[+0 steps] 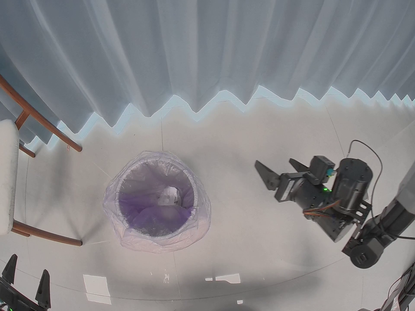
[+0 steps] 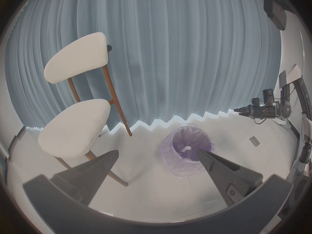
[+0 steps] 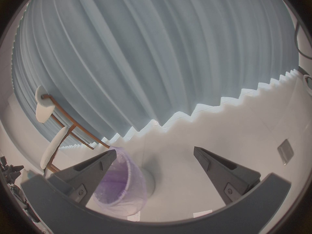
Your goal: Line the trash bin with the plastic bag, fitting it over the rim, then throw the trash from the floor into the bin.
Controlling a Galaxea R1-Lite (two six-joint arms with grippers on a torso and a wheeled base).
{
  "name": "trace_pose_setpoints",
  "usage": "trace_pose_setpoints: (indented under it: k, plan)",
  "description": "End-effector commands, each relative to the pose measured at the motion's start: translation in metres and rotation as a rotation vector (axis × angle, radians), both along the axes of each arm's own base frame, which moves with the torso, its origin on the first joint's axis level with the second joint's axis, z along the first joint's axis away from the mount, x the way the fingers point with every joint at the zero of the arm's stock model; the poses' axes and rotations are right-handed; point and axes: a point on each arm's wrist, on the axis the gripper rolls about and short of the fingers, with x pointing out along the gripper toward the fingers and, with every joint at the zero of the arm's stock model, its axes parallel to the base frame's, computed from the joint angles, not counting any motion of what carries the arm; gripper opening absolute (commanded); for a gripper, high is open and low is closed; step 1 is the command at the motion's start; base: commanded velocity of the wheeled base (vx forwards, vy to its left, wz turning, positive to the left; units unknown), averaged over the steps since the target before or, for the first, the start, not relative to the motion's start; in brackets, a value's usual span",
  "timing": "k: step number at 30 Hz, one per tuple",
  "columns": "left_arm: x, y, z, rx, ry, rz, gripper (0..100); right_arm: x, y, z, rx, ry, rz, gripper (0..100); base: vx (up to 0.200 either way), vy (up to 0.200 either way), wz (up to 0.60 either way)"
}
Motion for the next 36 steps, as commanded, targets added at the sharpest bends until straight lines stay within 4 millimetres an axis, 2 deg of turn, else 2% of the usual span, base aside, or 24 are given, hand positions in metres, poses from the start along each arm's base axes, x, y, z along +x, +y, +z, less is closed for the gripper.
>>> trace_pose_setpoints:
  k: [1,6,10,13,18,24,27,28,36]
  plan:
    - [0.000,0.000,-0.003,-0.008,-0.017,0.005,100,-0.036,-0.061,0.025,0.017,-0.039,-0.114,100,0.000,0.000,0.00]
    - [0.000,0.000,-0.003,-0.008,-0.017,0.005,100,-0.064,-0.099,0.022,0.004,-0.024,-0.205,100,0.000,0.000,0.00]
    - [0.000,0.000,-0.003,-0.011,-0.018,0.005,100,-0.083,-0.120,0.017,-0.021,-0.018,-0.262,100,0.000,0.000,0.00]
    - [0.000,0.000,-0.003,-0.014,-0.018,0.005,100,-0.106,-0.140,0.009,-0.051,0.003,-0.315,100,0.000,0.000,0.00]
    - [0.000,0.000,-0.003,-0.015,-0.020,0.008,100,-0.112,-0.159,0.013,-0.059,-0.020,-0.430,100,0.000,0.000,0.00]
    - [0.000,0.000,-0.003,-0.028,-0.019,0.022,100,-0.122,-0.172,0.016,-0.065,-0.018,-0.522,100,0.000,0.000,0.00]
    - [0.000,0.001,-0.003,-0.028,-0.021,0.020,100,-0.122,-0.173,0.016,-0.065,-0.016,-0.523,100,0.000,0.000,0.00]
    - [0.000,0.001,-0.003,-0.030,-0.022,0.020,100,-0.128,-0.176,0.019,-0.062,-0.037,-0.545,100,0.000,0.000,0.00]
    - [0.000,0.001,-0.003,-0.031,-0.024,0.021,100,-0.141,-0.180,0.023,-0.052,-0.063,-0.611,100,0.000,0.000,0.00]
